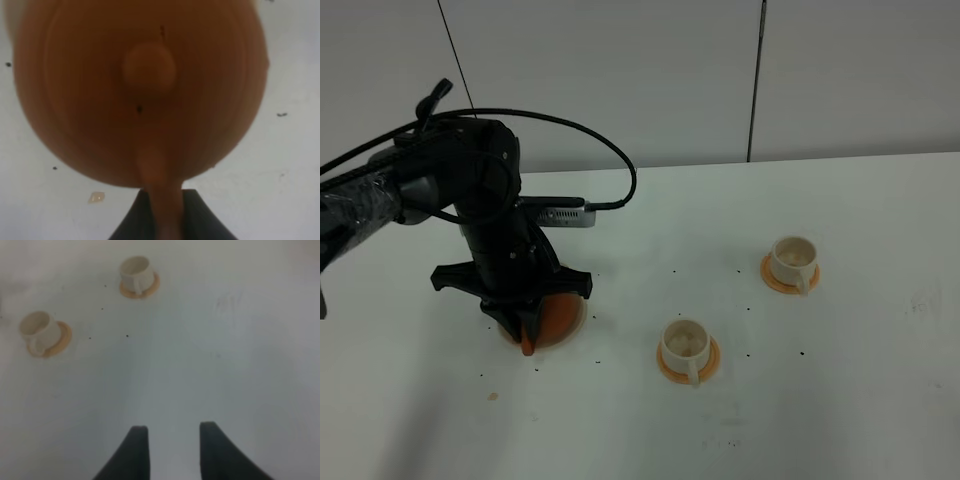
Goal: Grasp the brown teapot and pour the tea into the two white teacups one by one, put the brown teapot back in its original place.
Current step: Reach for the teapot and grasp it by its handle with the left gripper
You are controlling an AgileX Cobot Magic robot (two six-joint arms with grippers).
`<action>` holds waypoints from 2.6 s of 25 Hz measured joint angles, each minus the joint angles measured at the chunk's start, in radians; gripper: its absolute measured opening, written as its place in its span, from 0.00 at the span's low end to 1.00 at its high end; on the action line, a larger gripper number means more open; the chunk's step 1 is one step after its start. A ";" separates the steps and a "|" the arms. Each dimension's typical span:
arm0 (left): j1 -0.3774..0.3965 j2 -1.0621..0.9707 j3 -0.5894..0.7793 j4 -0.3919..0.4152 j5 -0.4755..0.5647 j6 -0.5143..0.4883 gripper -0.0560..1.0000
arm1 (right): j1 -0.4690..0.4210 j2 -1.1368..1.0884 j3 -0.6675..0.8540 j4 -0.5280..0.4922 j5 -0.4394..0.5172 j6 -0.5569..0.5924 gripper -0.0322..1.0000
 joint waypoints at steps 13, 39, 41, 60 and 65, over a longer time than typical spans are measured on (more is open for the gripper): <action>0.001 0.029 0.000 0.000 -0.008 0.001 0.30 | 0.000 0.000 0.000 0.000 0.000 0.000 0.27; 0.001 0.037 -0.043 0.000 -0.001 0.002 0.42 | 0.000 0.000 0.000 0.000 0.000 0.000 0.27; 0.001 0.037 -0.043 0.000 -0.001 0.002 0.42 | 0.000 0.000 0.000 0.000 0.000 0.000 0.27; 0.001 0.059 -0.043 -0.030 0.000 0.018 0.47 | 0.000 0.000 0.000 0.000 0.000 0.000 0.27; 0.001 0.059 -0.043 -0.033 0.000 0.018 0.48 | 0.000 0.000 0.000 0.000 0.000 0.000 0.27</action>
